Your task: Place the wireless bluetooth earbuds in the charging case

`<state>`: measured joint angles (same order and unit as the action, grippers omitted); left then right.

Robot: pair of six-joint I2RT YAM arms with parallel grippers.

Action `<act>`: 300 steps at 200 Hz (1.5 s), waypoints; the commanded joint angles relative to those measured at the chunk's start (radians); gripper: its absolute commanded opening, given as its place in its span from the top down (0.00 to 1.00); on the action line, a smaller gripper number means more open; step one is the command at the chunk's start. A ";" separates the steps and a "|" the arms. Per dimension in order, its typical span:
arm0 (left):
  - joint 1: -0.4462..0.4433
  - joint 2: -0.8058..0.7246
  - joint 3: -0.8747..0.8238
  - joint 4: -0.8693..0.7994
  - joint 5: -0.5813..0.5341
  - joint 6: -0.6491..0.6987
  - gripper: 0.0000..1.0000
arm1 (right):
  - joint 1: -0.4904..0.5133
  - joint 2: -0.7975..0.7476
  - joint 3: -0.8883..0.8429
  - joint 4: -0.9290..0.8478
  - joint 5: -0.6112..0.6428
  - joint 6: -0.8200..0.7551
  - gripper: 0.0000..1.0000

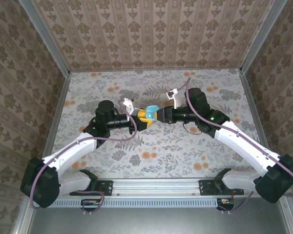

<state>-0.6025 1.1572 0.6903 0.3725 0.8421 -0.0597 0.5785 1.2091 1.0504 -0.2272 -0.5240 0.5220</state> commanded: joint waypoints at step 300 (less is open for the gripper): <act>-0.013 0.045 0.029 0.192 0.065 -0.062 0.63 | -0.141 0.095 0.168 0.034 -0.019 0.130 0.56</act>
<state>-0.6083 1.2091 0.6907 0.5179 0.8799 -0.1055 0.4385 1.2728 1.1809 -0.2481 -0.4545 0.6075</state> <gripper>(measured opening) 0.375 0.444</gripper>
